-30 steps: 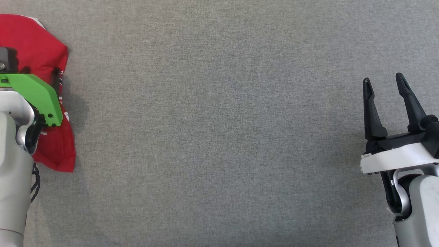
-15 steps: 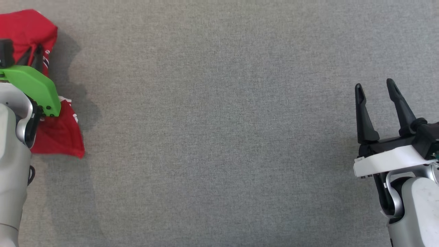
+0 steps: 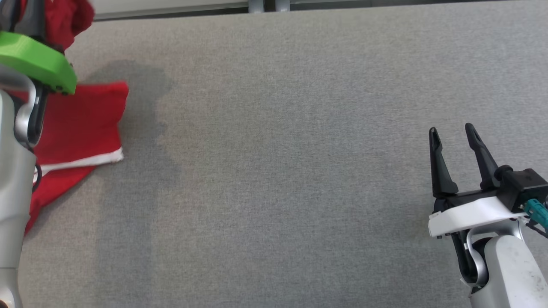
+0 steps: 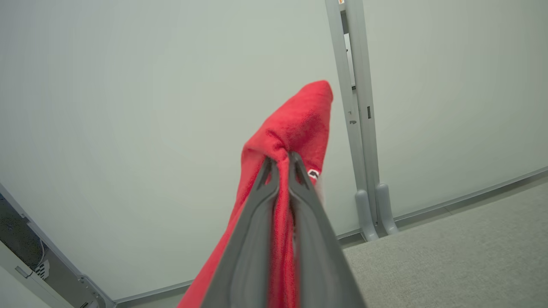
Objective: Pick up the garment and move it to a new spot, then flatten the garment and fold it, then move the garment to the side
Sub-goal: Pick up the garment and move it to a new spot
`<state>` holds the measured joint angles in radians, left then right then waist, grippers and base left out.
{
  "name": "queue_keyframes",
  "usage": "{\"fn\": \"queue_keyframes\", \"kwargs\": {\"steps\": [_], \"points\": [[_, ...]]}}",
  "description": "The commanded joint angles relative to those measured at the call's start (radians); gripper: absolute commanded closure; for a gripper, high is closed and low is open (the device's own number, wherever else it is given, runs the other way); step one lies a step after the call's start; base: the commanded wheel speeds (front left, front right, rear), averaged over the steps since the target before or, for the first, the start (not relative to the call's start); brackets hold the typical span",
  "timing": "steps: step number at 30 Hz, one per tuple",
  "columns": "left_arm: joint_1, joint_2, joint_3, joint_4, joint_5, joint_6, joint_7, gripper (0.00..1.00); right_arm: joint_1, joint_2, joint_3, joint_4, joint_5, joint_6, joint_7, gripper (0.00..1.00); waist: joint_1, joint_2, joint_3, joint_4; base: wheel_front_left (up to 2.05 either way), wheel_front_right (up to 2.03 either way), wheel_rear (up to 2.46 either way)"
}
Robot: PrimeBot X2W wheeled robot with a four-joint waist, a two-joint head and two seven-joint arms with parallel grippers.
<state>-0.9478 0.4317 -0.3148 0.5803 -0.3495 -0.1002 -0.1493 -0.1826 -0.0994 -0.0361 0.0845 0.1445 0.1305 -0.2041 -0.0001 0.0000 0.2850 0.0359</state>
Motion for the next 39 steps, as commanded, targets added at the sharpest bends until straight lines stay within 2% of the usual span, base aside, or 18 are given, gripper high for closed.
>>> {"fn": "queue_keyframes", "kwargs": {"steps": [1,7,12,20,24,32,39], "points": [[-0.018,0.003,-0.003,-0.035,0.011,0.007,0.005,1.0,0.014,0.006,-0.001,0.01,0.007,0.0,-0.009,0.0,0.0001,0.0,-0.037,-0.029,0.0,0.0,0.0],[-0.053,-0.015,-0.024,-0.198,0.0,0.01,0.068,1.0,0.017,0.022,-0.001,0.043,0.014,0.0,-0.027,0.0,0.0001,0.0,-0.063,-0.098,0.0,0.0,0.0],[-0.111,-0.06,-0.054,-0.284,-0.013,0.005,0.119,1.0,0.005,0.035,-0.005,0.07,0.024,0.0,-0.042,0.0,0.0001,0.0,-0.067,-0.179,0.0,0.0,0.0],[-0.224,-0.175,-0.137,-0.289,-0.019,-0.006,0.137,1.0,-0.009,0.045,0.003,0.115,0.045,0.0,-0.057,0.0,0.0001,0.0,-0.052,-0.322,0.0,0.0,0.0],[-0.243,-0.235,-0.177,-0.262,-0.034,-0.013,0.119,1.0,-0.011,0.048,0.001,0.127,0.052,0.0,-0.062,0.0,0.0001,0.0,-0.045,-0.364,0.0,0.0,0.0],[-0.13,-0.288,-0.227,-0.197,-0.06,-0.008,0.062,1.0,-0.002,0.05,0.0,0.118,0.069,0.0,-0.062,0.0,0.0001,0.0,-0.036,-0.358,0.0,0.0,0.0],[0.112,-0.309,-0.245,-0.103,-0.11,0.022,-0.007,1.0,0.007,0.049,0.006,0.117,0.067,0.0,-0.062,0.0,0.0001,0.0,-0.04,-0.319,0.0,0.0,0.0]]}}
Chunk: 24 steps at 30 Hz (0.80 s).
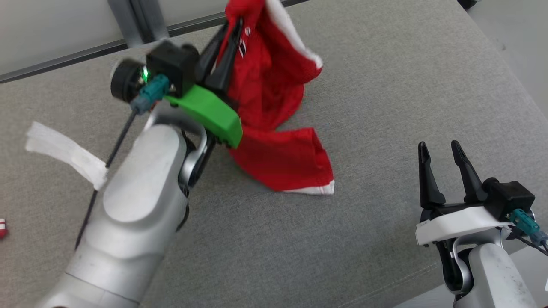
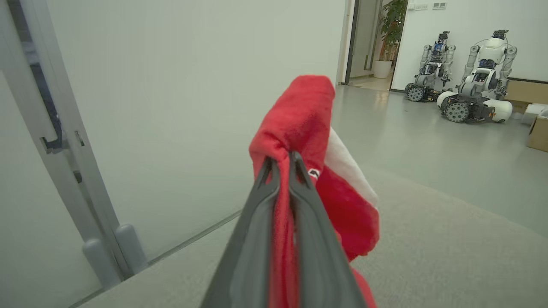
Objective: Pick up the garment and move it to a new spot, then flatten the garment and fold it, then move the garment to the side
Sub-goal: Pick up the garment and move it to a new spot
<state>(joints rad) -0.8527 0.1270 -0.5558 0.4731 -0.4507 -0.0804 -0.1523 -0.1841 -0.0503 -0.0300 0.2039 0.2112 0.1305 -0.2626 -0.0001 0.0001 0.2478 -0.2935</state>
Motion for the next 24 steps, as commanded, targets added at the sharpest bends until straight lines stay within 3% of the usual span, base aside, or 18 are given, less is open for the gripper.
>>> {"fn": "queue_keyframes", "kwargs": {"steps": [1,9,10,11,12,19,24], "points": [[0.05,-0.005,-0.01,0.019,-0.014,0.003,-0.011,1.0,0.009,0.0,0.003,-0.002,-0.001,0.0,-0.003,0.0,0.0001,-0.0001,-0.004,0.013,0.0,0.0,0.0],[0.259,-0.033,-0.063,0.112,-0.042,-0.002,-0.065,1.0,0.023,0.0,0.02,0.008,-0.009,0.0,-0.003,0.0,0.0001,-0.0001,-0.031,0.036,0.0,0.0,0.0],[0.271,-0.038,-0.069,0.115,-0.045,-0.003,-0.07,0.85,0.026,0.0,0.02,0.009,-0.011,0.0,-0.003,0.0,0.0001,-0.0001,-0.036,0.04,0.0,0.0,0.0],[0.279,-0.041,-0.072,0.116,-0.049,-0.005,-0.075,0.38,0.029,0.0,0.021,0.011,-0.012,0.0,-0.003,0.0,0.0001,-0.0001,-0.041,0.044,0.0,0.0,0.0],[0.284,-0.043,-0.076,0.117,-0.046,-0.003,-0.079,0.0,0.032,0.0,0.022,0.011,-0.013,0.0,-0.003,0.0,0.0001,-0.0001,-0.048,0.049,0.0,0.0,0.0],[0.28,-0.018,-0.053,0.067,-0.014,0.023,-0.107,0.0,0.055,-0.001,0.018,0.014,-0.025,0.0,-0.003,0.0,0.0001,-0.0001,-0.1,0.094,0.0,0.0,0.0],[0.326,0.025,0.018,-0.027,0.006,0.06,-0.113,0.0,0.072,-0.001,0.019,0.015,-0.039,0.0,-0.003,0.0,0.0001,-0.0001,-0.136,0.14,0.0,0.0,0.0]]}}
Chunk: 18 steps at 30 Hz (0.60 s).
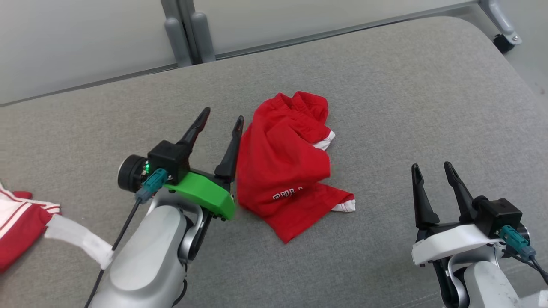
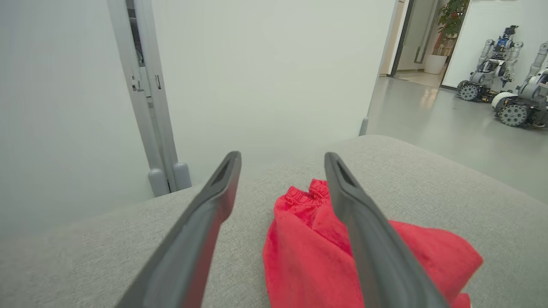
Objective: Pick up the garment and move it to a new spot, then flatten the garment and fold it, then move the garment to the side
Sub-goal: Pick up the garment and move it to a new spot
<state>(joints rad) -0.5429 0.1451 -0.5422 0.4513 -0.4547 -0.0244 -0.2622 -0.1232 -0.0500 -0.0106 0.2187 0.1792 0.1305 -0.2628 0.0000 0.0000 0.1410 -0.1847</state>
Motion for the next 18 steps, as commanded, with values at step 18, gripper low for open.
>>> {"fn": "queue_keyframes", "kwargs": {"steps": [18], "points": [[0.357,0.122,0.33,-0.313,0.096,0.079,-0.002,0.0,0.058,-0.001,0.007,-0.044,-0.035,0.0,0.021,0.0,0.0,0.0,-0.117,0.154,0.0,0.0,0.0]]}}
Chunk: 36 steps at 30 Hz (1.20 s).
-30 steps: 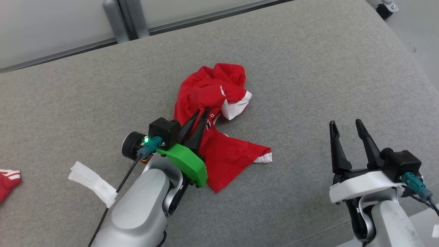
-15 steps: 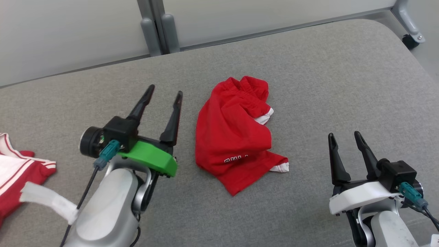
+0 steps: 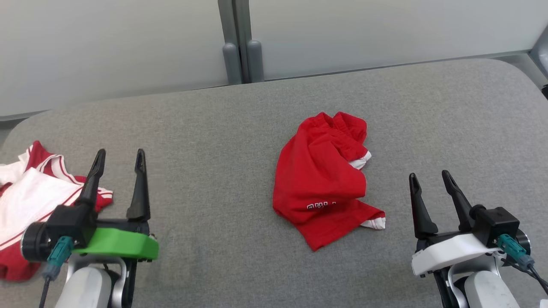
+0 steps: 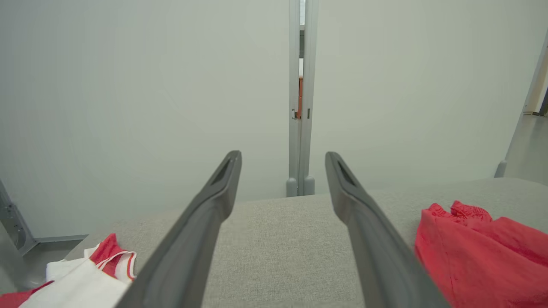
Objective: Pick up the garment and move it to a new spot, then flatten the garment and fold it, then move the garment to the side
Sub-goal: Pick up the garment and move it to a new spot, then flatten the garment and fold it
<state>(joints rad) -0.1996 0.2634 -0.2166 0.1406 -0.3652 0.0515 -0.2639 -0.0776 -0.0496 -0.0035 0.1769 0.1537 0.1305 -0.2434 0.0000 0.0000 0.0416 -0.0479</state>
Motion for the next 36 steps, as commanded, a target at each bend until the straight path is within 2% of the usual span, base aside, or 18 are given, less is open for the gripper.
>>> {"fn": "queue_keyframes", "kwargs": {"steps": [1,8,13,26,36], "points": [[0.036,0.003,0.02,-0.013,0.011,0.004,-0.001,0.0,0.016,-0.002,0.001,-0.007,-0.011,0.0,0.005,0.0,0.0,0.0,-0.023,0.021,0.0,0.0,0.0],[0.146,-0.011,0.073,-0.052,0.044,-0.016,-0.001,0.0,0.037,-0.002,0.011,-0.038,-0.018,0.0,0.028,0.0,0.0,0.0,-0.042,0.045,0.0,0.0,0.0],[0.185,-0.03,0.088,-0.059,0.066,-0.049,-0.001,0.0,0.044,-0.013,0.023,-0.053,-0.007,0.0,0.04,0.0,0.0,0.0,-0.046,0.056,0.0,0.0,0.0],[0.203,-0.102,0.145,-0.024,0.115,-0.104,-0.001,0.0,0.071,-0.03,0.038,-0.066,-0.005,0.0,0.06,0.0,0.0,0.0,-0.052,0.078,0.0,0.0,0.0],[0.207,-0.129,0.177,-0.007,0.146,-0.125,-0.001,0.0,0.077,-0.033,0.047,-0.066,-0.003,0.0,0.06,0.0,0.0,0.0,-0.056,0.085,0.0,0.0,0.0]]}}
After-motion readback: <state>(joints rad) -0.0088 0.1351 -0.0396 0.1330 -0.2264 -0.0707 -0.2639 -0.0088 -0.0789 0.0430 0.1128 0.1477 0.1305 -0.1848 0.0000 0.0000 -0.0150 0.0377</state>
